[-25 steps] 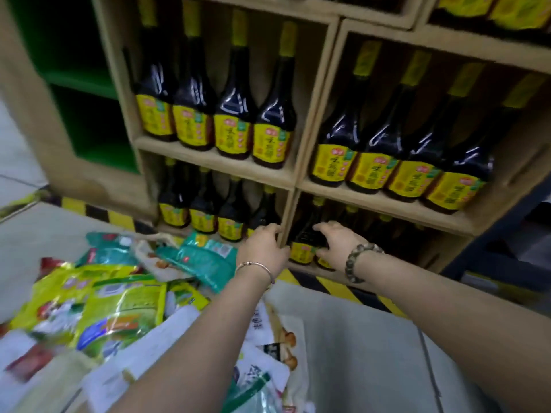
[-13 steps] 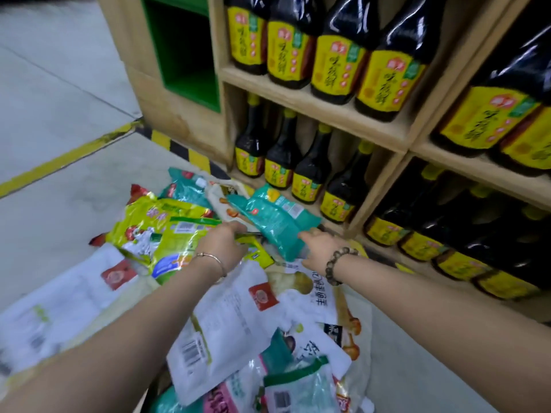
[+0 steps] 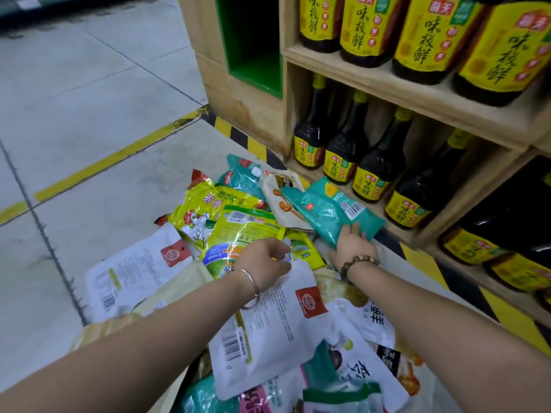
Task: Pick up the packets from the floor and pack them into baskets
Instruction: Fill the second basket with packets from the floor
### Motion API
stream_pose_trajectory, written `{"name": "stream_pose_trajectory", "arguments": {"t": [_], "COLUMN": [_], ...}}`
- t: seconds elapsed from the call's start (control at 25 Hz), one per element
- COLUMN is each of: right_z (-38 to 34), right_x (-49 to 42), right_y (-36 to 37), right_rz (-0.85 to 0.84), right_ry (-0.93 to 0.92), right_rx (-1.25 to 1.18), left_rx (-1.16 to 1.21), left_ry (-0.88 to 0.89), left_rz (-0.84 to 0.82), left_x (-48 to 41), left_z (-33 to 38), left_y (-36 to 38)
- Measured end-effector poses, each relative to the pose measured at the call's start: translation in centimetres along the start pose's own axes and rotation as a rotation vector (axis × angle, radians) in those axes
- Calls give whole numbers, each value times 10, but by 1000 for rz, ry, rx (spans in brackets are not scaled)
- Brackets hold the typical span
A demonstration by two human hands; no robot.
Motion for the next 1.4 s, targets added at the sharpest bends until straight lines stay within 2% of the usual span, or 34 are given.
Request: {"name": "stream_pose_trajectory", "arguments": {"t": [0.08,0.16,0.28,0.4,0.52,0.64,0.76,0.88,0.96,1.0,1.12,1.2,1.28,1.4], "right_z": [-3,0,15,35,53,58,44,12,-7,-16,-37,-49,-57,-58], "right_x": [0,1,8,15,28,56,79,95,98,102,110,116,115,112], "right_y": [-9,-16,-27,-56,-88,-120,-143,-139,-125,-122,-115,-116,-112,-93], "right_rz": [117,166,226,355,389,250,-61,-433,-595,-601,-583,-527,-416,-171], "right_ry": [-22,-31,106,259,147,-21,-182,-188,-129,-115,-125,-187,-334,-592], "right_rx": [33,-19,-422,-842,-1128,-1487,-1843,-2039,-1974,-1897,-1687,-1572,-1244,-437], "left_rx": [-4,25,139,300,542,642,653,900,1160,1211,1014,911,821,723], "left_ry": [-10,-26,-60,-130,-230,-276,-272,-146,-110,-113,-126,-96,-75,-23], "left_rz": [-8,-15,-18,-13,17,-79,-231,-270,-162,-66,200,293,365,437], "left_x": [1,2,4,4,5,11,21,31,34,34,34,36,40,51], "left_z": [-4,-8,-10,-10,-7,-4,-6,-2,2,2,1,1,-1,-9], "left_y": [1,2,-2,-11,-23,-35,-38,-37,-47,-57,-87,-102,-113,-124]}}
Point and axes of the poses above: each hand's wrist, its own x-axis away from the middle knuckle, its own y-axis out of the palm, z = x × y, the point moved 1 cm from there along -x, towards the middle knuckle, and after that the axes turned 13 degrees about x, right-handed, at the moved point
